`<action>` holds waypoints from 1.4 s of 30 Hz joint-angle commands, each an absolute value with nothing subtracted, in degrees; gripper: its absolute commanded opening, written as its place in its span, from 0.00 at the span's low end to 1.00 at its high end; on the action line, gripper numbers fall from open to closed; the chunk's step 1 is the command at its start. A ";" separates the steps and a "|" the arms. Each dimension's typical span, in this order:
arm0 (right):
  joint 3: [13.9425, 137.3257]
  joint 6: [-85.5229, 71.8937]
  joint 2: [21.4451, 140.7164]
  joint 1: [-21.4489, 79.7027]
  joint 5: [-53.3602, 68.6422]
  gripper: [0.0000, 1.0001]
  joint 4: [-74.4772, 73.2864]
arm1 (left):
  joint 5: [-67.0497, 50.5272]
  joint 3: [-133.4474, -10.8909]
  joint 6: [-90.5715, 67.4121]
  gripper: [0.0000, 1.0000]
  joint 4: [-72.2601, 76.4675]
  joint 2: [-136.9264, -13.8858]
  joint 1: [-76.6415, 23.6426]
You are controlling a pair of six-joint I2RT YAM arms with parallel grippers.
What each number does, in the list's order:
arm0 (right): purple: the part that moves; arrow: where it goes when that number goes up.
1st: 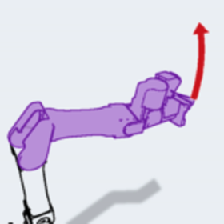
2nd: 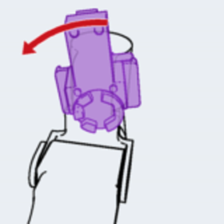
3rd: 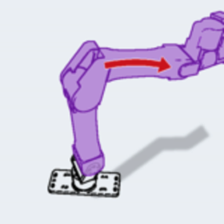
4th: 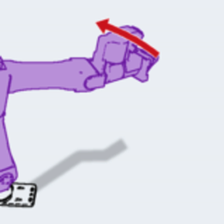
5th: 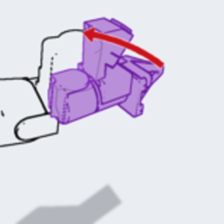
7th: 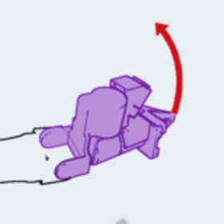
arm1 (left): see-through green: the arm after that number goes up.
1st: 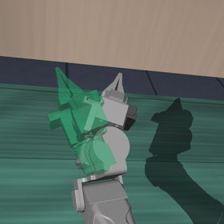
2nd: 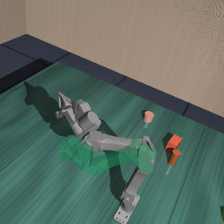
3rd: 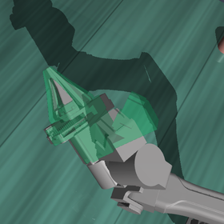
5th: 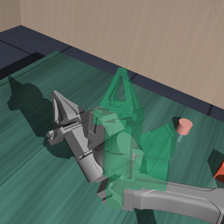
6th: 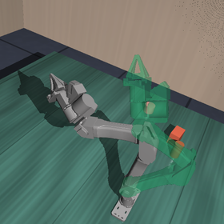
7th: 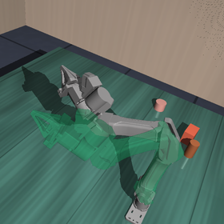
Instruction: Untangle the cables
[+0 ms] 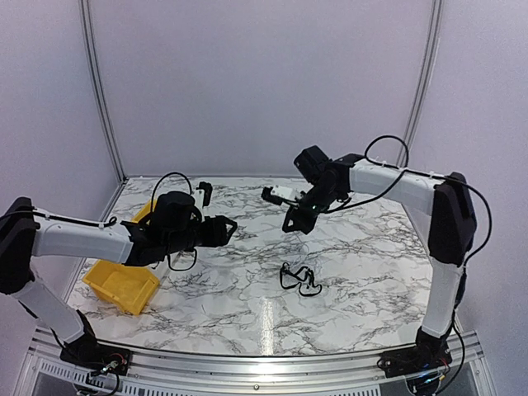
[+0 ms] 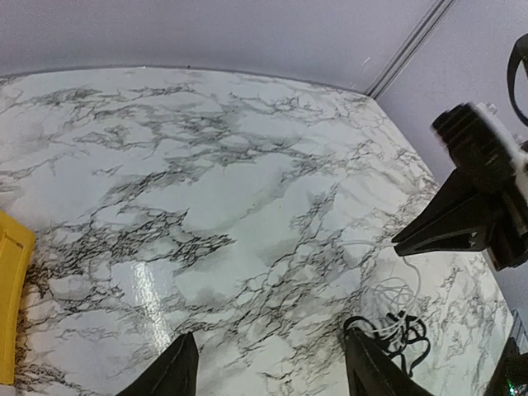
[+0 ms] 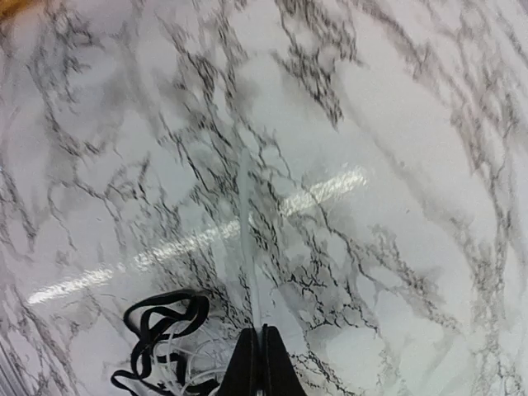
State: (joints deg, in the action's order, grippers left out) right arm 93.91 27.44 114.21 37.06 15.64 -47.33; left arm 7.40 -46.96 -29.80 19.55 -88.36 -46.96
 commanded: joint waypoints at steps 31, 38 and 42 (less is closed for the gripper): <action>96.16 21.88 106.63 39.01 40.33 0.00 -38.88 | 8.70 -52.00 -55.60 0.24 66.91 -103.48 -52.33; 92.18 22.62 107.06 38.96 33.84 0.20 -36.25 | 11.61 -48.93 -55.77 0.00 68.76 -102.73 -52.04; 84.52 24.59 107.86 39.03 24.95 0.40 -31.50 | 14.68 -43.77 -56.51 0.00 68.43 -99.53 -52.07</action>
State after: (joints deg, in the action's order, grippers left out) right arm 90.19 22.79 106.06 38.52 34.00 -35.57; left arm 10.83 -48.29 -56.12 65.89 -103.07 -52.45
